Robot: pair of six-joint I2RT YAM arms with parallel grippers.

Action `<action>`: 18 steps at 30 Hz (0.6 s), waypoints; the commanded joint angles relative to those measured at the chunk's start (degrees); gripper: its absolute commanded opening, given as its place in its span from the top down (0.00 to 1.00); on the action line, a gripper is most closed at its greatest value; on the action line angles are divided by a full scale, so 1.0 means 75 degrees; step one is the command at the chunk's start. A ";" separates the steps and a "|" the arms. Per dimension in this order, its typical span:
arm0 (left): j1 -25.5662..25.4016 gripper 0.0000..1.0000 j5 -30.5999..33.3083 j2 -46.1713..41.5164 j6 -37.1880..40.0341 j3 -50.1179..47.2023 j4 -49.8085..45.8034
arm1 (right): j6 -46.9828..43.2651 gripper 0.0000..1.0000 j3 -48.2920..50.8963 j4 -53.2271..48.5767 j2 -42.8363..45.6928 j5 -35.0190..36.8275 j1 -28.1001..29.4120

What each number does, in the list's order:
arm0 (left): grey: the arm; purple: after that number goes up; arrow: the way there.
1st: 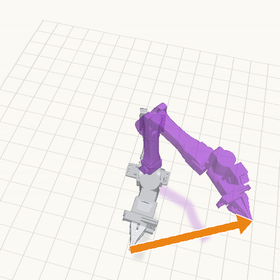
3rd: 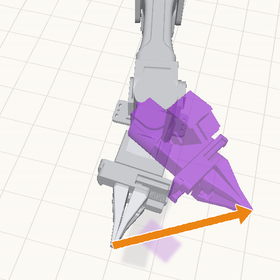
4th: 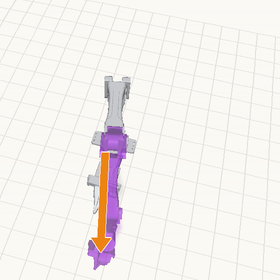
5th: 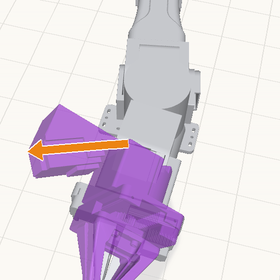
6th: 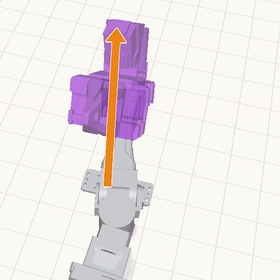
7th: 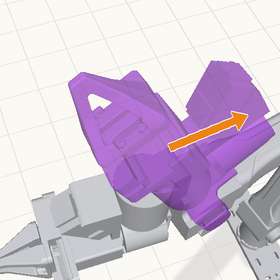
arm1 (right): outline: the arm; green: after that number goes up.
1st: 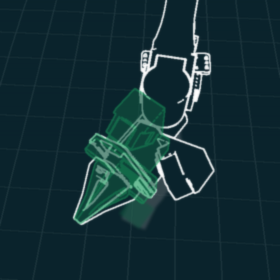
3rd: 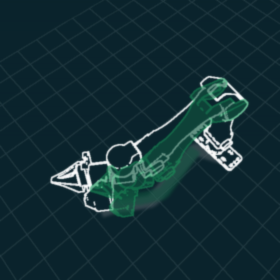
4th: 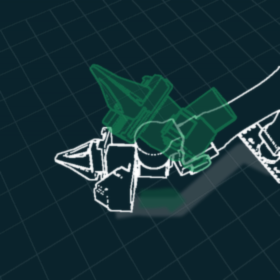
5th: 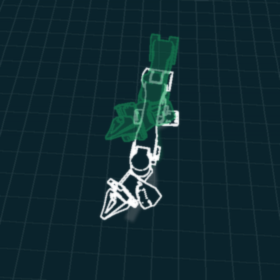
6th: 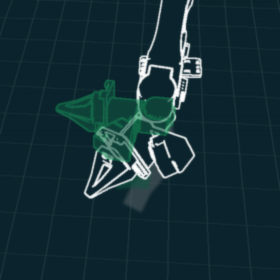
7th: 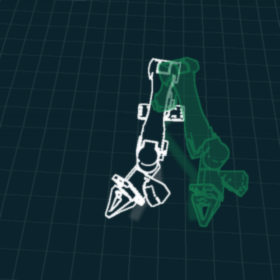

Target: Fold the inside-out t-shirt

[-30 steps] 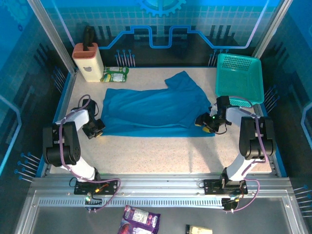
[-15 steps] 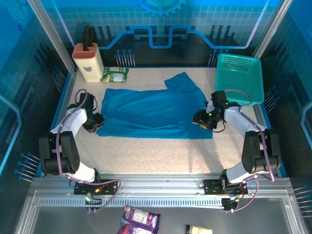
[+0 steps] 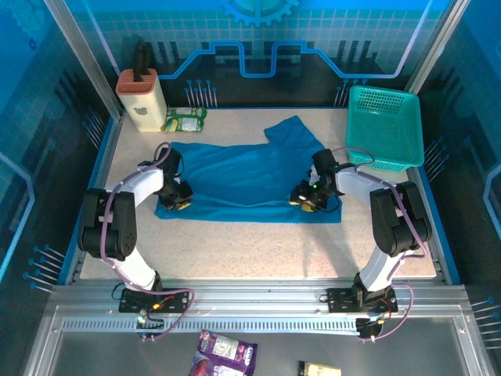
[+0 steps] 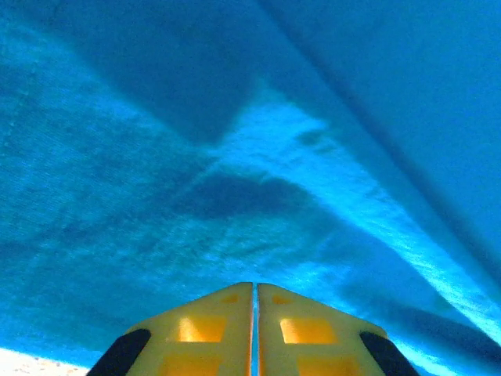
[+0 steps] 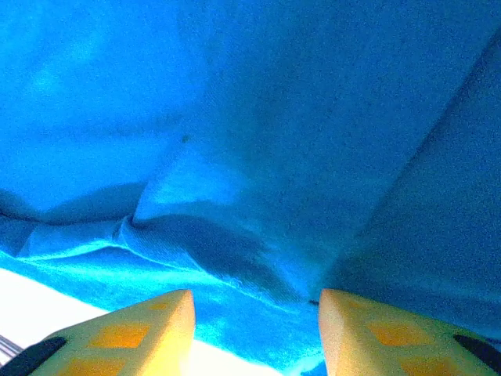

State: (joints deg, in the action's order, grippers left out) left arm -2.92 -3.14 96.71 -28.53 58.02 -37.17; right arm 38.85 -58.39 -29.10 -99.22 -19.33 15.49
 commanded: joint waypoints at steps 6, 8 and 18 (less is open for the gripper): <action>-0.0017 0.89 0.0195 0.0155 -0.0016 -0.0071 0.0040 | 0.0489 0.53 0.0038 0.0590 -0.0278 -0.0258 0.0090; -0.0013 0.89 0.0195 0.0159 -0.0017 -0.0063 0.0034 | 0.0487 0.54 -0.0038 0.0564 -0.0321 -0.0261 0.0080; -0.0020 0.89 0.0191 -0.0042 -0.0039 0.0092 -0.0093 | 0.0867 0.67 -0.0819 0.1351 -0.0606 -0.0587 0.0048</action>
State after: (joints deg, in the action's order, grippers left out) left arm -2.92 -2.35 97.14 -28.56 58.02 -36.99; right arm 43.75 -60.40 -23.35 -101.82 -21.45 15.49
